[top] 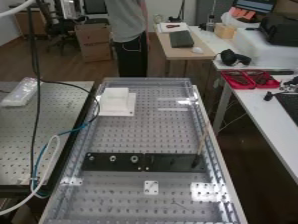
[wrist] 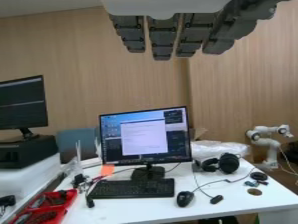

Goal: Grab the bearing and place it in the white container

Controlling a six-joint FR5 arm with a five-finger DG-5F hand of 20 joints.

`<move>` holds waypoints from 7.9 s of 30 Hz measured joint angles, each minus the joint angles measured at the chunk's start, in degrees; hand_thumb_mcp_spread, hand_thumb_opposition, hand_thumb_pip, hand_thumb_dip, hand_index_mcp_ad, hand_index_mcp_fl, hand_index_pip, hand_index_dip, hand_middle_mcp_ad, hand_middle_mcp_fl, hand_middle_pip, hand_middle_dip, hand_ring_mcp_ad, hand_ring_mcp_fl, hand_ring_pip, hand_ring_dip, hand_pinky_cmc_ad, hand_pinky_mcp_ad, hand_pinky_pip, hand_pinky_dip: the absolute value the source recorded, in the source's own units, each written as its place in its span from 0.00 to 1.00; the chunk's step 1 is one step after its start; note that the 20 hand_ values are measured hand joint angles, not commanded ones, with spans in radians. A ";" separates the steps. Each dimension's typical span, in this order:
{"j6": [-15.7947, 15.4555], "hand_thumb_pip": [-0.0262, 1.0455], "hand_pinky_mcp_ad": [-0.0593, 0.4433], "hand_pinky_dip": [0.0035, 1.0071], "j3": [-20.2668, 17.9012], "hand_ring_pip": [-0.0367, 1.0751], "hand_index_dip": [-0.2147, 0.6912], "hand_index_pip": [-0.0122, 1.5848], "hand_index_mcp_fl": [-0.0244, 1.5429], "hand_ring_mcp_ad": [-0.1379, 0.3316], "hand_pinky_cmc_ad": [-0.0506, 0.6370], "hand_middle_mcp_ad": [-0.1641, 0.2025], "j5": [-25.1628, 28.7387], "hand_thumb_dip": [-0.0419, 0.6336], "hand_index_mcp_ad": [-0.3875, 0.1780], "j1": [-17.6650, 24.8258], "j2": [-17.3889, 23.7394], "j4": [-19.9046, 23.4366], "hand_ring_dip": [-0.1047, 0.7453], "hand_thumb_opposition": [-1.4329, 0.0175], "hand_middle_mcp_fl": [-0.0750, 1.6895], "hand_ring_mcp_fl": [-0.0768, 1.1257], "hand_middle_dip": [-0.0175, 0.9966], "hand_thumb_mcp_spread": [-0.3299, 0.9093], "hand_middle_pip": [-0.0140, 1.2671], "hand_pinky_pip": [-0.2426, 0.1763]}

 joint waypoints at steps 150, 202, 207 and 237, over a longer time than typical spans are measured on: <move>2.19 0.76 0.64 0.18 -24.39 0.46 0.08 0.07 0.05 0.42 0.57 0.56 -8.33 0.55 0.46 -14.54 -24.29 42.45 0.78 0.39 0.09 0.20 0.77 0.72 0.71 0.63; 0.13 0.80 0.64 0.18 -27.56 0.64 0.04 0.11 0.05 0.40 0.63 0.56 -4.46 0.56 0.46 -12.06 -27.61 49.51 0.78 0.39 0.09 0.18 0.80 0.72 0.86 0.70; -0.43 0.80 0.64 0.18 -27.36 0.64 0.03 0.11 0.05 0.40 0.63 0.56 -4.49 0.56 0.46 -12.07 -28.04 49.58 0.78 0.39 0.09 0.17 0.80 0.72 0.86 0.70; -1.02 0.84 0.65 0.18 -28.21 0.56 0.03 0.14 0.03 0.40 0.63 0.53 -4.40 0.56 0.46 -11.81 -28.33 51.15 0.77 0.39 0.09 0.13 0.80 0.71 0.85 0.70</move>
